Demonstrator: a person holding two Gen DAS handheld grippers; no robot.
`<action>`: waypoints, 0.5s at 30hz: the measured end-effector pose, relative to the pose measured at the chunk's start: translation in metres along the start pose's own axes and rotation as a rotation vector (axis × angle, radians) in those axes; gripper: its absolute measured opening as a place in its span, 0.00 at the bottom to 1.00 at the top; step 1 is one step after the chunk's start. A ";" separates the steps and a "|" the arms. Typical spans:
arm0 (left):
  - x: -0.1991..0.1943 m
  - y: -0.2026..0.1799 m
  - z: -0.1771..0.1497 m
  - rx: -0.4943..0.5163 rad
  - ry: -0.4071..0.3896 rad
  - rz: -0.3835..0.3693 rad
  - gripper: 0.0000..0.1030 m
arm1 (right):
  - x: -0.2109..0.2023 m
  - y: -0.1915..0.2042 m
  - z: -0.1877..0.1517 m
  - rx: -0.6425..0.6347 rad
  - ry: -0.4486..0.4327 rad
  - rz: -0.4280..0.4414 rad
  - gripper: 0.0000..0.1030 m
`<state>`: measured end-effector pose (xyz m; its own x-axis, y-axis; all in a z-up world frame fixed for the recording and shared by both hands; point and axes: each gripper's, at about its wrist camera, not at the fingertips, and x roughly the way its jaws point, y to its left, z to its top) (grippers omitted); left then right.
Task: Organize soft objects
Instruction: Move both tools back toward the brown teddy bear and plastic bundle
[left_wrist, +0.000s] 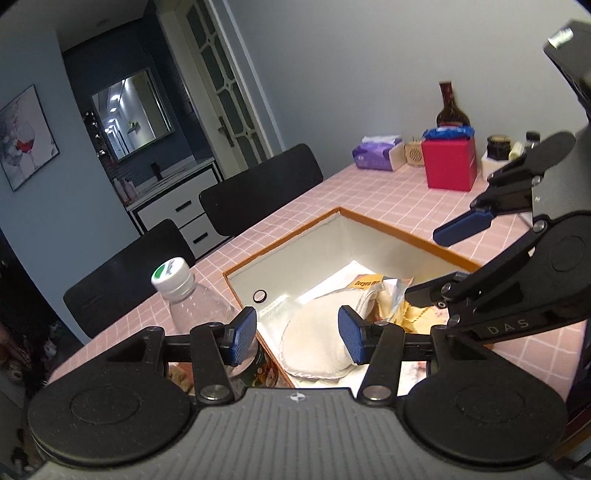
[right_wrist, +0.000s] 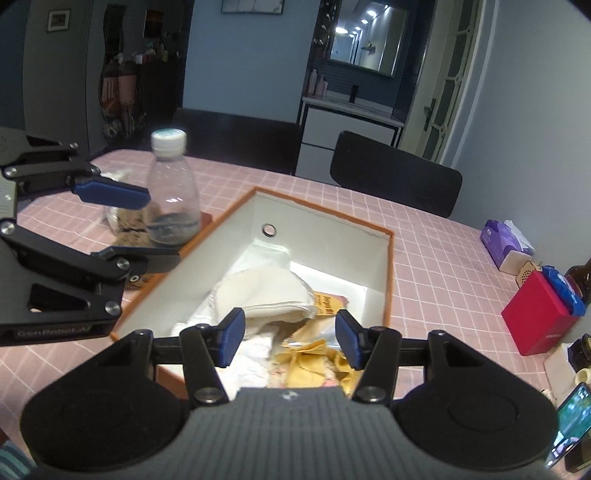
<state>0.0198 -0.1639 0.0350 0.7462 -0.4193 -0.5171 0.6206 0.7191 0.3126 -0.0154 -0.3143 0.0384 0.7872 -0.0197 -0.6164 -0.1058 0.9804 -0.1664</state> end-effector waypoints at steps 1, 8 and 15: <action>-0.005 0.004 -0.003 -0.021 -0.008 -0.019 0.59 | -0.005 0.004 -0.001 0.005 -0.013 0.006 0.53; -0.040 0.024 -0.034 -0.131 -0.096 -0.024 0.59 | -0.029 0.036 -0.015 0.018 -0.101 0.030 0.55; -0.065 0.042 -0.075 -0.238 -0.155 0.079 0.59 | -0.033 0.067 -0.036 0.076 -0.173 0.029 0.55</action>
<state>-0.0206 -0.0651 0.0216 0.8291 -0.4235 -0.3650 0.4990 0.8550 0.1415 -0.0699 -0.2550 0.0201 0.8781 0.0368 -0.4771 -0.0890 0.9922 -0.0874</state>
